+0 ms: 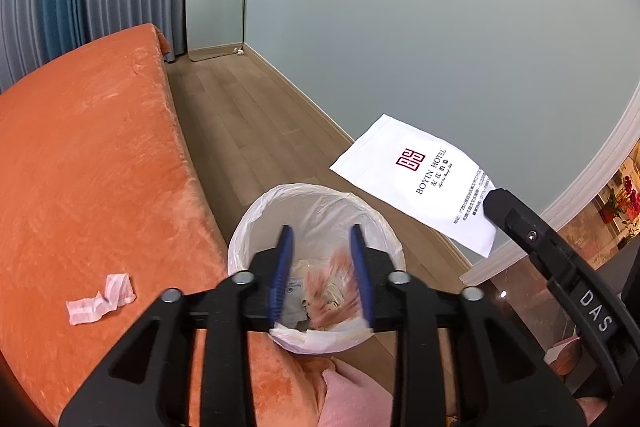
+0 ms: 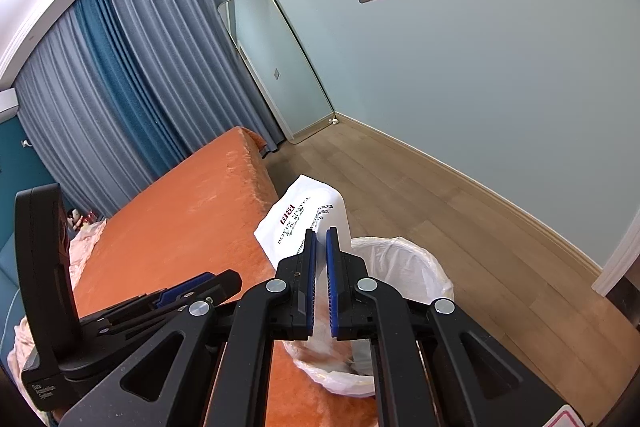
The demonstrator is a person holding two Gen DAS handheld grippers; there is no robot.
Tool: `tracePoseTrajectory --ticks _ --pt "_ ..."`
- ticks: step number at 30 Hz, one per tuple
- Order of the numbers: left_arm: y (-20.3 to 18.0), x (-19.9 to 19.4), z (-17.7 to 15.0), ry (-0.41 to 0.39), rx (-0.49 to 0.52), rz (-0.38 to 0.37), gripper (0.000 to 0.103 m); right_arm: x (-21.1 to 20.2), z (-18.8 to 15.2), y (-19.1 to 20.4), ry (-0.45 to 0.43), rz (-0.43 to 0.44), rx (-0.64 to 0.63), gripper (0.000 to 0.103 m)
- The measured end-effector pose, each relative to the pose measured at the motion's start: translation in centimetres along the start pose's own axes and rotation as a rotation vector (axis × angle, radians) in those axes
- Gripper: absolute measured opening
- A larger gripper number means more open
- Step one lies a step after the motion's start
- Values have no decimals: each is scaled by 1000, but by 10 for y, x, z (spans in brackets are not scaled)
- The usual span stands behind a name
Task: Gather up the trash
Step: 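Carry both items over the white bin and open both tools to drop them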
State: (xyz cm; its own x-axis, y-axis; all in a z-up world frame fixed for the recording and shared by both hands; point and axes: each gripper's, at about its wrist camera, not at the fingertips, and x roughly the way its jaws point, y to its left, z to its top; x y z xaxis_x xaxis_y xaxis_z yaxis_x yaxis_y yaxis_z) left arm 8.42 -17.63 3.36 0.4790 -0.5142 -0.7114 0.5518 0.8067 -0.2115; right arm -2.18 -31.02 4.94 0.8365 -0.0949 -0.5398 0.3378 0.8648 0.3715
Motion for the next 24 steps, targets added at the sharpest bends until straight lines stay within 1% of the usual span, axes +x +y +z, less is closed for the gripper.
tracePoseTrajectory --ticks 1,6,11,24 --pt "-1 0 0 -5 2 2 36 0 0 0 1 0 0 5" --pt "-2 -1 0 -14 9 19 41 0 -1 6 2 4 -6 5" --pt "4 -5 1 -25 1 35 49 2 1 9 6 16 -11 5" --pt "19 -12 2 -37 -21 53 52 12 3 17 19 22 -12 9"
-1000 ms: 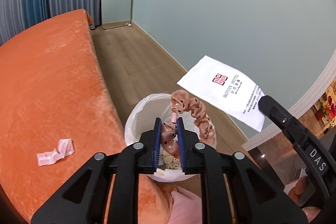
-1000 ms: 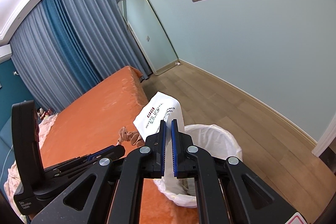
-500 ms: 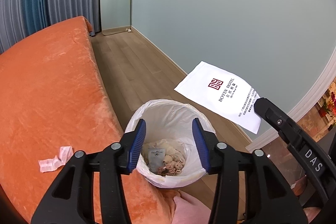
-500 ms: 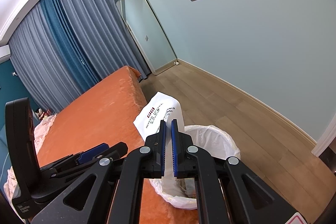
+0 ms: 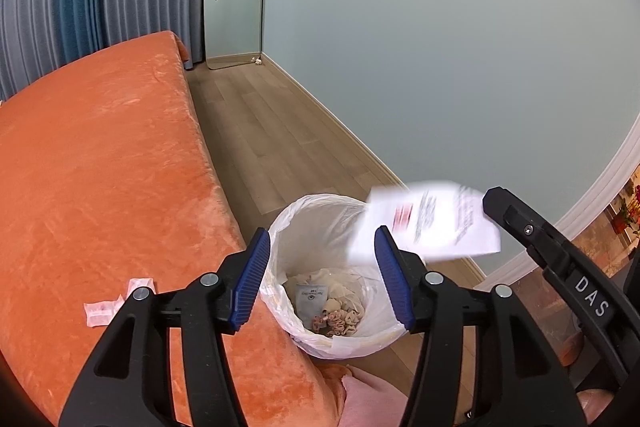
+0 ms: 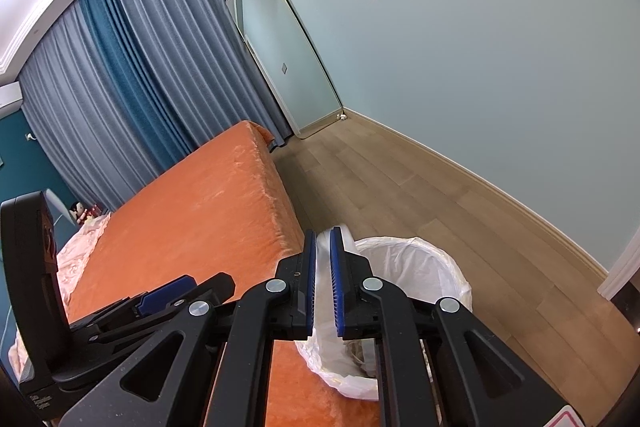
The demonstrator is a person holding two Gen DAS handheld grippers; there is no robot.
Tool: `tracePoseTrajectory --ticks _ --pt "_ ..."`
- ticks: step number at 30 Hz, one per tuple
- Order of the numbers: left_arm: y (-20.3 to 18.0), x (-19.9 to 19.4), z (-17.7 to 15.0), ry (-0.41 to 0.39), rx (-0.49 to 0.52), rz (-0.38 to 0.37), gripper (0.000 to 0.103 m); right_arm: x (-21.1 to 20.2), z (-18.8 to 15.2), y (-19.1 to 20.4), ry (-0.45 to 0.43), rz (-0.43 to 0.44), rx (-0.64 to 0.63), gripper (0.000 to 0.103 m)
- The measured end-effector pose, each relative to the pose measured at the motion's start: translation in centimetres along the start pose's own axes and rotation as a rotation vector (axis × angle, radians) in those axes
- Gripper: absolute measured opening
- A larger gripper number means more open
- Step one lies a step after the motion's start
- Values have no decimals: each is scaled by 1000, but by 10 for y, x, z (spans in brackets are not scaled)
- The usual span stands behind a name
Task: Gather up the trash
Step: 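Carry both items over the white bin and open both tools to drop them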
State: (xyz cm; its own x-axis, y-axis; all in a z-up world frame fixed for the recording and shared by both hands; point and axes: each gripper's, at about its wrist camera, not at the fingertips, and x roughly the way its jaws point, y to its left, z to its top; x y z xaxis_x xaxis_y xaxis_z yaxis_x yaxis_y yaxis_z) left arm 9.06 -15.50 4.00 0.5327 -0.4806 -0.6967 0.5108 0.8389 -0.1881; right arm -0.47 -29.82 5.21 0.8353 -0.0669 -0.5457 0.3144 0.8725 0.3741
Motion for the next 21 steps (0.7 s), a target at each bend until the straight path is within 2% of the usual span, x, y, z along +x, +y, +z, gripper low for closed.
tracePoseTrajectory --ticks 21 --pt "24 -12 -5 -6 -45 17 52 11 1 25 40 3 -41 12"
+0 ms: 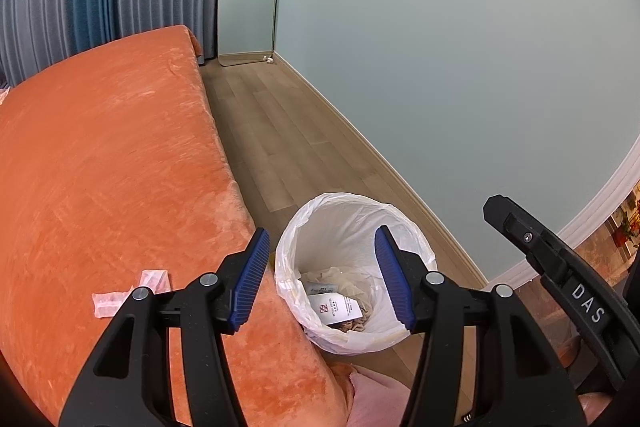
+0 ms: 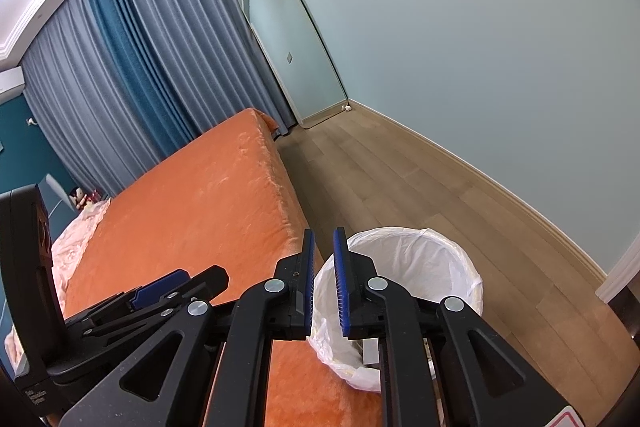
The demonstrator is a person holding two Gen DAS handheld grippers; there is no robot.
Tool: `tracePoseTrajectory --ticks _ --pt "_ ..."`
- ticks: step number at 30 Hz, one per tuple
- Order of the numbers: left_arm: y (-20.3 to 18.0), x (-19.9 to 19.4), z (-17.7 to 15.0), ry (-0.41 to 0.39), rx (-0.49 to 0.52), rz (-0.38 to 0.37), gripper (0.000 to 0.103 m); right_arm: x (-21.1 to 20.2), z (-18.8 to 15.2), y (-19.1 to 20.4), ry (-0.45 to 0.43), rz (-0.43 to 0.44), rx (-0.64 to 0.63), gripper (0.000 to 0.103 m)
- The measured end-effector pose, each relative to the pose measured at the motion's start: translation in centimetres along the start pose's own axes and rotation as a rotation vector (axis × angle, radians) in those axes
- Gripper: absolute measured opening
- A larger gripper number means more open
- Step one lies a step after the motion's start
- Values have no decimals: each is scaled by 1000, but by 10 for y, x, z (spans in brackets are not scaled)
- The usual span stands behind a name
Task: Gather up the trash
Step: 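Carry both items over the white bin and open both tools to drop them, then move both open tools back over the bed toward the pink wrapper strip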
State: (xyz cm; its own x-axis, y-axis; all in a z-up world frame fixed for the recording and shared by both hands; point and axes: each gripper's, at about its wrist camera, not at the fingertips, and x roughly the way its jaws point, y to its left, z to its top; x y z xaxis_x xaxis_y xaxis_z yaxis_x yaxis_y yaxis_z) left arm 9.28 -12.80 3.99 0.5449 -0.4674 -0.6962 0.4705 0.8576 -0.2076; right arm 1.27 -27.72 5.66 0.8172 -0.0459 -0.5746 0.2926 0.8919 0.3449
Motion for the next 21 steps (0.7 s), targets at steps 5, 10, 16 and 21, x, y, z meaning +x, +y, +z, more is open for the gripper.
tracePoseTrajectory --ticks 5,10,16,21 --pt "9 -5 -1 -5 -17 7 52 5 -1 10 13 7 -19 12" --pt "23 -10 -5 -10 -42 20 57 11 -6 20 28 14 -41 16" --pt "47 -14 -13 -4 -82 44 62 17 -12 35 38 21 -61 27" --pt "77 -17 -24 6 -130 75 66 28 -22 54 68 33 -92 31"
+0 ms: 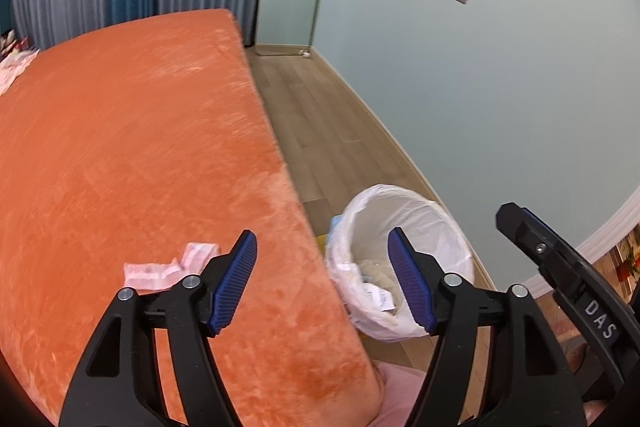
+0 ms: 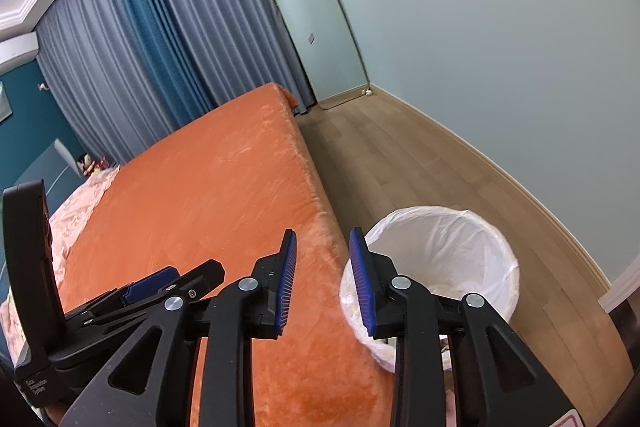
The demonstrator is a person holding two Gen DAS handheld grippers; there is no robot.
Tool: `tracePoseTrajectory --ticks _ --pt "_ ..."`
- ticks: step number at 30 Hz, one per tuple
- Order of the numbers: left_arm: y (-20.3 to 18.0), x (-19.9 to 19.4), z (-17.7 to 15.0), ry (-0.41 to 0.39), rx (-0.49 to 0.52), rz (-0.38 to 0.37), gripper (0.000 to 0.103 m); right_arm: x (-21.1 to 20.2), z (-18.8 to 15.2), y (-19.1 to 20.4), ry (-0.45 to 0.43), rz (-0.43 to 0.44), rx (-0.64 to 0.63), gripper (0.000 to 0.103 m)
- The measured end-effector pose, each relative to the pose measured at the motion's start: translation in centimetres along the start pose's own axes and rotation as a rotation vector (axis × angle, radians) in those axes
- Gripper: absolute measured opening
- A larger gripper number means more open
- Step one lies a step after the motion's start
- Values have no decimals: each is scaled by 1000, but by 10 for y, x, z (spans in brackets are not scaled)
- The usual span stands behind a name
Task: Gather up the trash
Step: 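Move both open tools back over the bed toward the pink wrapper strip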
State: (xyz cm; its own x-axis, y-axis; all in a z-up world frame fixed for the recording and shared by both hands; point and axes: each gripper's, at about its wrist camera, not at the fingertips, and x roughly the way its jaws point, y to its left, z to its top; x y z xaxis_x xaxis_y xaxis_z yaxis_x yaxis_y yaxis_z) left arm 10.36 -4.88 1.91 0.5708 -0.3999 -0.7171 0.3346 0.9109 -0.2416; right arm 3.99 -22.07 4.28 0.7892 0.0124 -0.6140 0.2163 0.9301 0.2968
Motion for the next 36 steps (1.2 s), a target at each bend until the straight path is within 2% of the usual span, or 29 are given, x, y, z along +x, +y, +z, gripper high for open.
tracePoseTrajectory --ticks 9,21,27,36 --pt "72 3 -17 29 -127 73 70 30 -28 40 75 38 -53 33" --pt "193 28 -64 141 -343 182 70 93 -77 88 226 77 -115 33" --pt "234 50 -85 196 -423 211 70 144 -106 110 323 76 -140 33" --pt "264 91 -90 247 -481 196 70 211 -127 120 417 41 -159 33"
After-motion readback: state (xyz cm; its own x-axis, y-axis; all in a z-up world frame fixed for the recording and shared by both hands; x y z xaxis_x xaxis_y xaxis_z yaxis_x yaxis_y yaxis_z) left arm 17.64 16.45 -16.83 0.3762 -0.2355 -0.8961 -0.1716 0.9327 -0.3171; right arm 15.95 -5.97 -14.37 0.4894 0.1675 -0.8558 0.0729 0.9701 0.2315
